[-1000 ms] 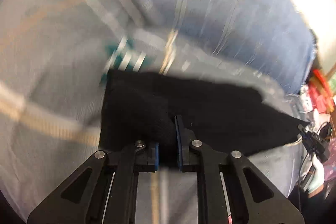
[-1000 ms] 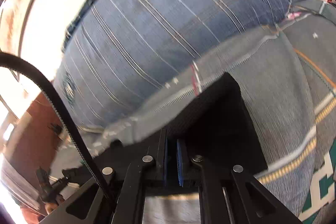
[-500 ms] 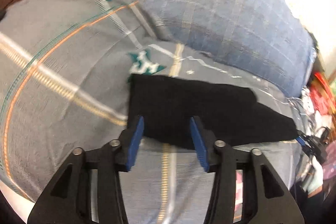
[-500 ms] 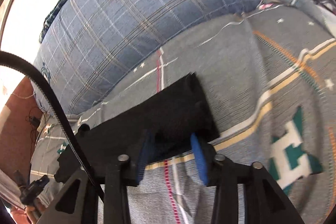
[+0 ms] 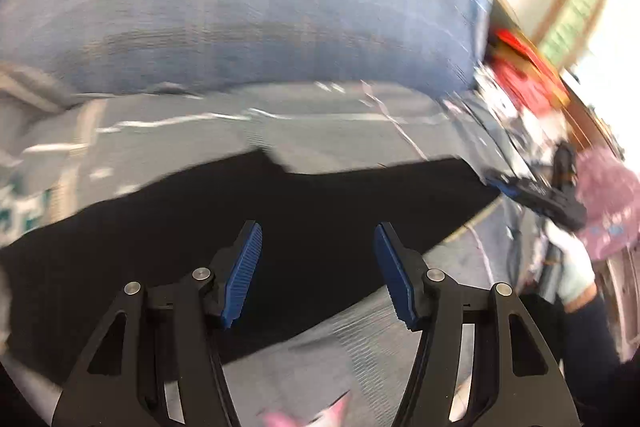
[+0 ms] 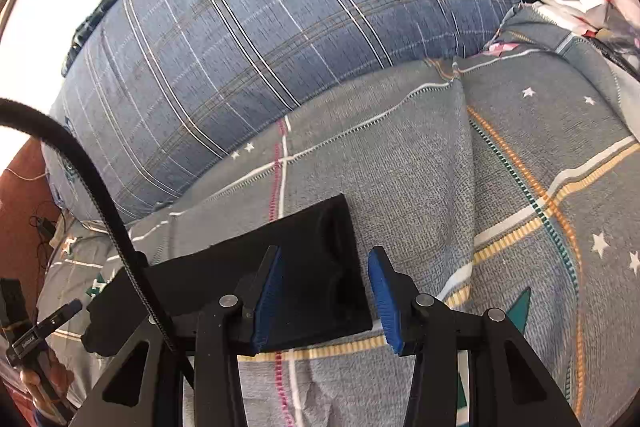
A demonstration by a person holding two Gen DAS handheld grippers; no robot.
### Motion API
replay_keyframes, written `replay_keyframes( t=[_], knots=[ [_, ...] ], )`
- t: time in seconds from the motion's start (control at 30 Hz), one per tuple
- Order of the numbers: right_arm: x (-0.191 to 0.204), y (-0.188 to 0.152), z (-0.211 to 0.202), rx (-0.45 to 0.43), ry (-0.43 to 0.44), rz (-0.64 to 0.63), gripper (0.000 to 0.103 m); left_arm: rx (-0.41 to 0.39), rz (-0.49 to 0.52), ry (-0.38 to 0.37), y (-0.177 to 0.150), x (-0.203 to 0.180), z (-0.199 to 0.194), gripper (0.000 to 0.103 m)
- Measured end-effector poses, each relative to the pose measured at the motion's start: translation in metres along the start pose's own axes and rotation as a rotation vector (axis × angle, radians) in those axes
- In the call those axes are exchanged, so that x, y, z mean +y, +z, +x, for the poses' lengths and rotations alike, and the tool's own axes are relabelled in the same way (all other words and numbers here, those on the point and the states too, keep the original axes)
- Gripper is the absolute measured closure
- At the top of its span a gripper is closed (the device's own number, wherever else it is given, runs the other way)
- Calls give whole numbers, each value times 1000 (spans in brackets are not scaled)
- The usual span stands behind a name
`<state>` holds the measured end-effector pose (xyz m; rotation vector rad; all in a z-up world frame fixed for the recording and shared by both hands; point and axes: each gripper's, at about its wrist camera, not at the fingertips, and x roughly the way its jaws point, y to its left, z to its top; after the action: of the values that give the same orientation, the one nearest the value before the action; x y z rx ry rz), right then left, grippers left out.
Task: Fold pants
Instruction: 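Fold the pants again with both tools and press them flat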
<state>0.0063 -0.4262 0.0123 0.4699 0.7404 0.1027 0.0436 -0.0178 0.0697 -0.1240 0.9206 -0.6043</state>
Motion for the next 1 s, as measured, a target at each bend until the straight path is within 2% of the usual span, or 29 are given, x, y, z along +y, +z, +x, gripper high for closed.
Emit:
replay_keyframes(
  t=[0.1, 0.2, 0.27, 0.3, 0.33, 0.4, 0.5, 0.57, 0.67, 0.7, 0.73, 0.83, 0.87, 0.93, 1.0],
  knots=[
    [-4, 10, 14, 4, 14, -5, 61, 49, 23, -39, 9, -25, 32, 44],
    [1, 16, 36, 54, 37, -52, 61, 58, 43, -81, 14, -47, 57, 44],
    [7, 15, 47, 80, 33, -113, 82, 86, 33, -79, 14, -54, 74, 44],
    [10, 15, 52, 84, 13, -142, 87, 96, 27, -79, 14, -55, 80, 44],
    [14, 14, 51, 74, 5, -181, 96, 103, 21, -84, 13, -57, 85, 44],
    [17, 17, 43, 48, 28, -197, 96, 109, 16, -82, 10, -59, 91, 44],
    [22, 22, 30, -19, 2, -238, 96, 104, -1, -75, 6, -58, 98, 44],
    [20, 22, 35, -4, -19, -238, 96, 87, -11, -86, 3, -56, 99, 44],
    [21, 11, 59, 61, -120, -304, 97, 79, -41, -106, 2, -50, 93, 44],
    [23, 10, 59, 33, -135, -324, 96, 72, -54, -108, 1, -46, 87, 44],
    [25, 11, 56, 24, -149, -327, 93, 60, -59, -102, 1, -42, 80, 44],
    [26, 16, 43, -15, -208, -293, 76, -8, -59, -57, -3, -24, 46, 44],
    [27, 18, 39, -26, -174, -265, 70, -26, -63, -40, -5, -17, 36, 44],
    [32, 21, 31, -36, -39, -213, 62, -63, -87, 1, -10, 4, 14, 44],
    [51, 20, 32, -11, 125, -199, 61, -82, -127, 38, -16, 26, -1, 44]
  ],
)
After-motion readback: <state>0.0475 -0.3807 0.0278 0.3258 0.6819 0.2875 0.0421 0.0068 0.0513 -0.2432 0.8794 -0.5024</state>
